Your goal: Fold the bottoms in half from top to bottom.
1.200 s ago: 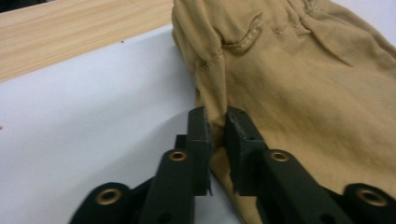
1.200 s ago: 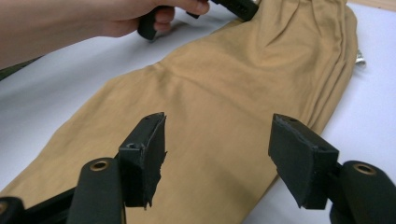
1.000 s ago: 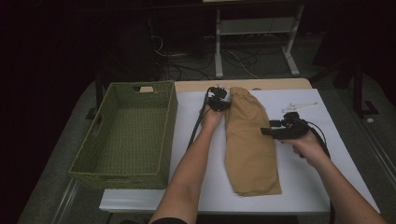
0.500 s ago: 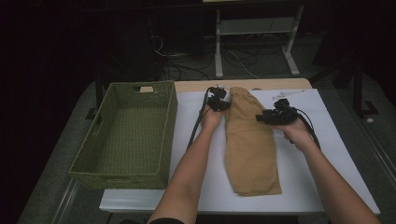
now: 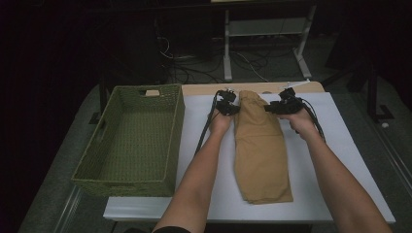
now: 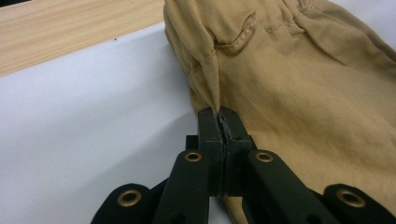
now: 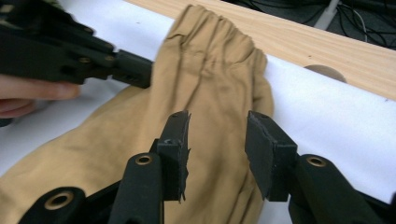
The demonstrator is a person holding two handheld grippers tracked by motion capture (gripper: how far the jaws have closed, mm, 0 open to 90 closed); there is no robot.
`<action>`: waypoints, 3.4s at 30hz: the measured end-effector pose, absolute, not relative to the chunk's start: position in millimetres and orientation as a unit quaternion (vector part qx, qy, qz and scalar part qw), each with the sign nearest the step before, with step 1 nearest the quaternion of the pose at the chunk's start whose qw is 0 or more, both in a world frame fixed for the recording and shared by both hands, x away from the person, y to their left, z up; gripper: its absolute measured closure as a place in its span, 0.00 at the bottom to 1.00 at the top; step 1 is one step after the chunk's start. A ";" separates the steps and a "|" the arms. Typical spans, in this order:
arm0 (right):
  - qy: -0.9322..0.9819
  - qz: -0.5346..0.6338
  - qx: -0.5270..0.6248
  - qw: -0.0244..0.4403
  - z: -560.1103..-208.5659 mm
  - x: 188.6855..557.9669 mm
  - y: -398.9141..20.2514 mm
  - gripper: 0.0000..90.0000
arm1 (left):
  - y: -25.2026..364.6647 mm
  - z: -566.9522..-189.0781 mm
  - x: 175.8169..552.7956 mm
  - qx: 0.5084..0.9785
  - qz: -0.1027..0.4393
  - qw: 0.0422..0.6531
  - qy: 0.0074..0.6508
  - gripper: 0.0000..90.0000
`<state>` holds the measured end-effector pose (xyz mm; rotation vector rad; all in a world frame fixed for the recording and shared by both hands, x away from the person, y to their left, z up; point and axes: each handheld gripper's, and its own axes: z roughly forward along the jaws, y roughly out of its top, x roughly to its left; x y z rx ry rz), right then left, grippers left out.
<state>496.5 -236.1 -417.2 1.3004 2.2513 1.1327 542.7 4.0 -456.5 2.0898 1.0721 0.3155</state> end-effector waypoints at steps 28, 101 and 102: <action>0.785 0.349 0.495 0.127 -450.2 532.1 -231.3 0.95 | 1.6 -454.8 541.0 0.823 0.135 0.365 0.414 0.99; 0.763 0.484 0.396 0.165 -388.0 439.6 -253.6 0.96 | 39.6 -376.5 455.4 0.792 0.126 0.512 0.307 1.00; 0.763 0.485 0.394 0.165 -387.5 437.7 -253.8 0.96 | 39.7 -376.1 453.1 0.791 0.126 0.514 0.306 1.00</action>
